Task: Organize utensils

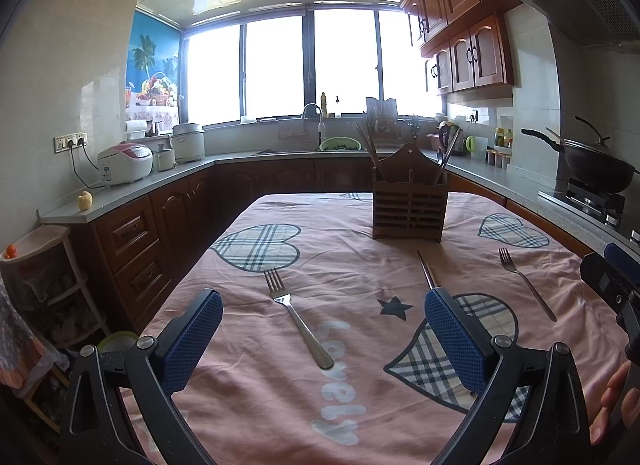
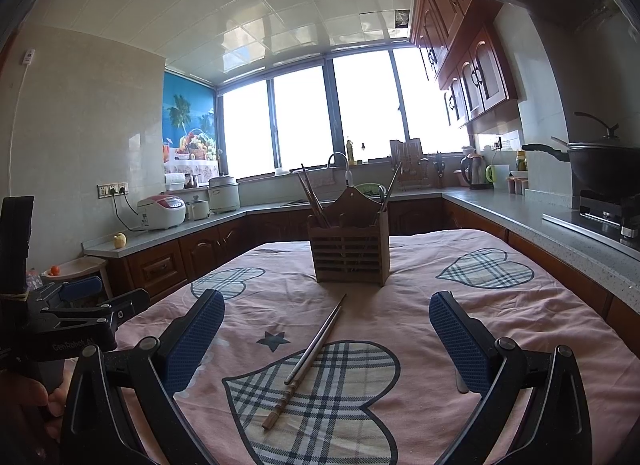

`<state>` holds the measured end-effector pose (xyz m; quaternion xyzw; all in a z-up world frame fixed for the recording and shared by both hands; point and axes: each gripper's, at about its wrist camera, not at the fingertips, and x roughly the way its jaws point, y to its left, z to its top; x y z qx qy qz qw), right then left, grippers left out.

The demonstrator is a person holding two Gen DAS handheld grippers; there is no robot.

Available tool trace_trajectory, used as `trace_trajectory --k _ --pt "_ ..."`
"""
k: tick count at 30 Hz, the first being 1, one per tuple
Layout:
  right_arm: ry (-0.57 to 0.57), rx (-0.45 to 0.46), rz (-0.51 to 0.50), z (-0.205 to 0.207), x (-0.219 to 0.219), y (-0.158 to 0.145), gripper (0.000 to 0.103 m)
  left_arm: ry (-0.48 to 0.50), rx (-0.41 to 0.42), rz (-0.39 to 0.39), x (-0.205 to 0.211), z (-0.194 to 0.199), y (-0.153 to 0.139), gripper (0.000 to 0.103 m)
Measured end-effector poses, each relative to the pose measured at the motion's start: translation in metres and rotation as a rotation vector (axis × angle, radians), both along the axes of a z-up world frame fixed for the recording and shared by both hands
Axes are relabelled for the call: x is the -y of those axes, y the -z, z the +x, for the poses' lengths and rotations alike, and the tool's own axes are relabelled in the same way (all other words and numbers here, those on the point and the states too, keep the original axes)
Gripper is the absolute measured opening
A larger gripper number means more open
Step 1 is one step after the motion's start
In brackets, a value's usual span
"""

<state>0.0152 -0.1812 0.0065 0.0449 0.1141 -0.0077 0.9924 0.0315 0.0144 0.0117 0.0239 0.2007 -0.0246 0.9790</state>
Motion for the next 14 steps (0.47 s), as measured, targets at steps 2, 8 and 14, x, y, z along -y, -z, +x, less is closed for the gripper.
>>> trace_trajectory --k 2,8,14 --pt "0.001 -0.003 0.004 0.0013 -0.0004 0.0007 0.103 0.000 -0.001 -0.001 -0.0002 0.0002 -0.0002 0.102" --pt "-0.002 -0.011 0.012 0.0052 -0.0004 0.0014 0.103 -0.001 -0.006 -0.005 0.0003 0.0028 -0.0009 0.102" --pt "-0.001 -0.016 0.015 0.0085 0.0004 0.0011 0.103 0.013 -0.006 -0.007 0.0061 0.0045 -0.0049 0.102"
